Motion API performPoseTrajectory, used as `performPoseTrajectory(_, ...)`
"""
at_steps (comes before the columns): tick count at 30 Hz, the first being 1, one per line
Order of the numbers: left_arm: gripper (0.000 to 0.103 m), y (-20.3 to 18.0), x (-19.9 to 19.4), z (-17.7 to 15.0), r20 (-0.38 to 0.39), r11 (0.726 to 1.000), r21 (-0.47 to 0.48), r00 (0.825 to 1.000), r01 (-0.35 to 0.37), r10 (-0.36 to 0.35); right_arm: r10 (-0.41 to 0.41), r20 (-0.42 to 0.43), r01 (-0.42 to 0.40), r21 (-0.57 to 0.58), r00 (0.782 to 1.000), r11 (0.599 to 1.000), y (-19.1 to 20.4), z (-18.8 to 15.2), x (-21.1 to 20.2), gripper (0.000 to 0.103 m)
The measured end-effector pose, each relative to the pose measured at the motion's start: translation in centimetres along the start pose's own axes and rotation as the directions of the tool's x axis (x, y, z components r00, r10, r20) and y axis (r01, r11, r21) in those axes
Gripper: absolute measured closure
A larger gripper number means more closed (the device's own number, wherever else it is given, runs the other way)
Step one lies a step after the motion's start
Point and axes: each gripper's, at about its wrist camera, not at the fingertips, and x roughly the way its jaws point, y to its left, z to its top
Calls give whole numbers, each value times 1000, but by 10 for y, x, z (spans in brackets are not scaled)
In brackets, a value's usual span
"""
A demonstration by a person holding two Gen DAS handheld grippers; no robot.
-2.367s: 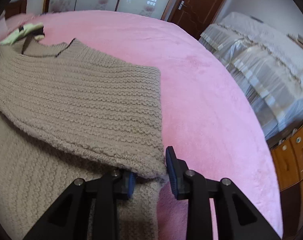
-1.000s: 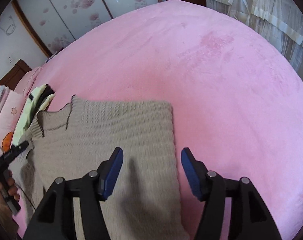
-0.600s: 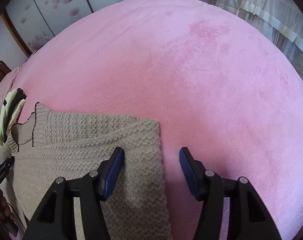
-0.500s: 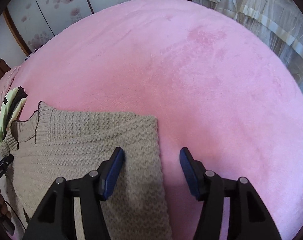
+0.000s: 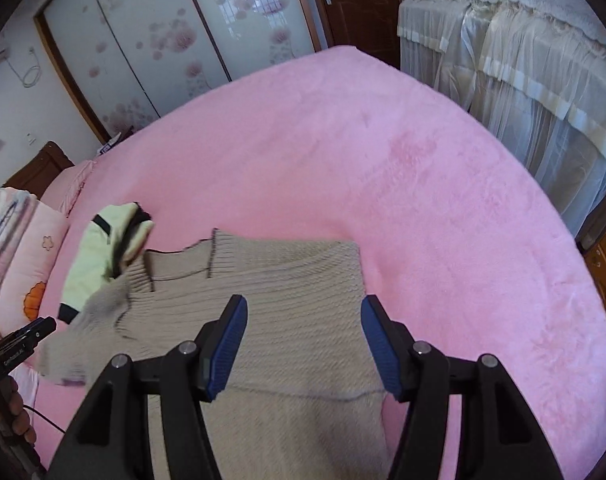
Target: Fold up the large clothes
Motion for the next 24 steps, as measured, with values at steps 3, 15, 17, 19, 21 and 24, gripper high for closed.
performPoseTrajectory(3, 50, 0, -55, -5, 40, 1000, 17, 999, 5, -6, 12, 13, -11, -8, 1000, 1000, 16, -2, -35, 44)
performPoseTrajectory(15, 42, 19, -217, -64, 142, 996, 91, 989, 16, -29, 85, 45, -80, -109, 995, 991, 90, -45, -136, 44)
performPoseTrajectory(17, 37, 26, -233, -77, 156, 995, 94, 987, 10, -25, 78, 47, -71, -133, 996, 989, 102, -54, -145, 43)
performPoseTrajectory(19, 36, 34, -248, -91, 161, 996, 91, 987, 6, -20, 92, 53, -83, -159, 994, 984, 117, -64, -156, 43)
performPoseTrajectory(21, 36, 43, -259, -103, 159, 996, 89, 987, 11, -25, 110, 54, -99, -180, 992, 979, 133, -75, -168, 43)
performPoseTrajectory(24, 36, 58, -273, -122, 167, 997, 75, 986, -3, -9, 153, 60, -137, -213, 986, 967, 156, -91, -183, 43)
